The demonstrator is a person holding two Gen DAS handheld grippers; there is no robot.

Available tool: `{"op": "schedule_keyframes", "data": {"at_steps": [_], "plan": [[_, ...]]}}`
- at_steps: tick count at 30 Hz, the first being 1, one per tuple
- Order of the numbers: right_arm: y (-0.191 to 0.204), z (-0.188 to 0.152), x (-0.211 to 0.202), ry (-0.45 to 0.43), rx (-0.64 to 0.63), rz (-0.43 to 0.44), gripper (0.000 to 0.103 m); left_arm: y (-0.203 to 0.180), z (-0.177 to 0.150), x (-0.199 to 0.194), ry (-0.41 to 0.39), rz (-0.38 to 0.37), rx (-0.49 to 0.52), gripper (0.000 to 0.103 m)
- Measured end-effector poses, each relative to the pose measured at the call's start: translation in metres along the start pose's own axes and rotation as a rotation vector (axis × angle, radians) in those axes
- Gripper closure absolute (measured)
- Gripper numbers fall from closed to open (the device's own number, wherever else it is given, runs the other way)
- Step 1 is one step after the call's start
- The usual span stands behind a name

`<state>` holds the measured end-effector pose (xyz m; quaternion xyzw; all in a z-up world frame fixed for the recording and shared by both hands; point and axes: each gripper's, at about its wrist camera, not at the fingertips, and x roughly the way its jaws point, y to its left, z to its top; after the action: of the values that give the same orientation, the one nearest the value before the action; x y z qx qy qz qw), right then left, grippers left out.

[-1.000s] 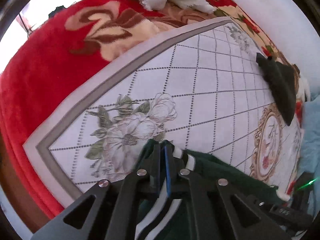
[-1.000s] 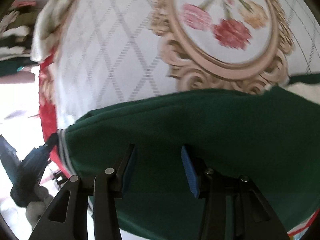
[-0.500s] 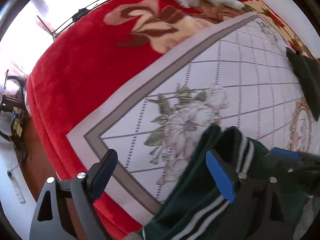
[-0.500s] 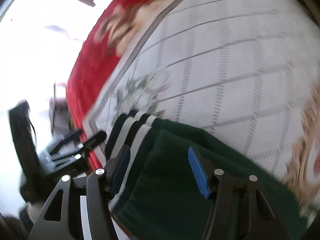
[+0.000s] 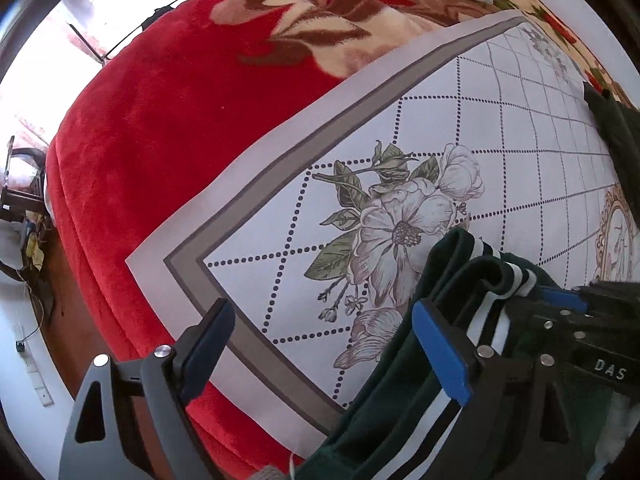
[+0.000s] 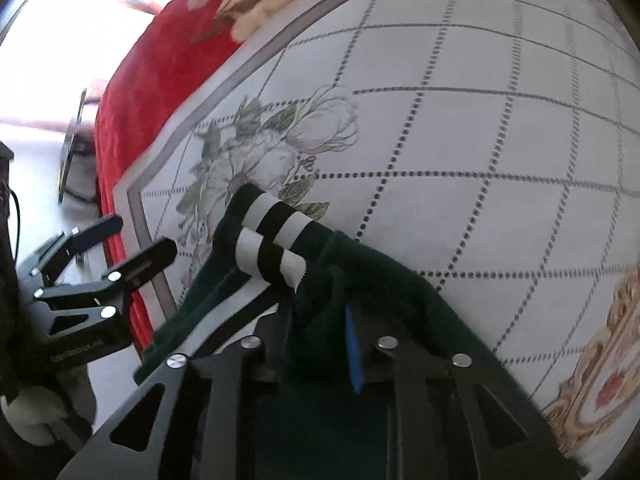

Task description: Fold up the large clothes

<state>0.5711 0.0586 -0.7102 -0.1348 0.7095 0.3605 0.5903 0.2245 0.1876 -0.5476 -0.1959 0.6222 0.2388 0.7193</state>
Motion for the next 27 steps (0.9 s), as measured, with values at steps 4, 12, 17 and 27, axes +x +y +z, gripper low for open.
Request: {"op": "schedule_keyframes", "data": {"at_steps": [4, 12, 17, 27], "plan": [[0.006, -0.009, -0.034, -0.126, 0.063, -0.016, 0.084, 0.004, 0.004, -0.005, -0.009, -0.011, 0.005, 0.012], [-0.038, 0.007, 0.005, -0.058, 0.281, 0.088, 0.066, 0.003, 0.017, -0.021, -0.024, 0.025, 0.017, 0.013], [-0.084, -0.020, -0.046, -0.185, 0.535, 0.206, 0.052, -0.025, 0.016, -0.042, -0.070, 0.038, 0.092, 0.013], [-0.165, -0.167, -0.074, -0.305, 0.905, 0.104, 0.055, -0.111, 0.029, 0.028, -0.020, 0.120, 0.258, 0.003]]}}
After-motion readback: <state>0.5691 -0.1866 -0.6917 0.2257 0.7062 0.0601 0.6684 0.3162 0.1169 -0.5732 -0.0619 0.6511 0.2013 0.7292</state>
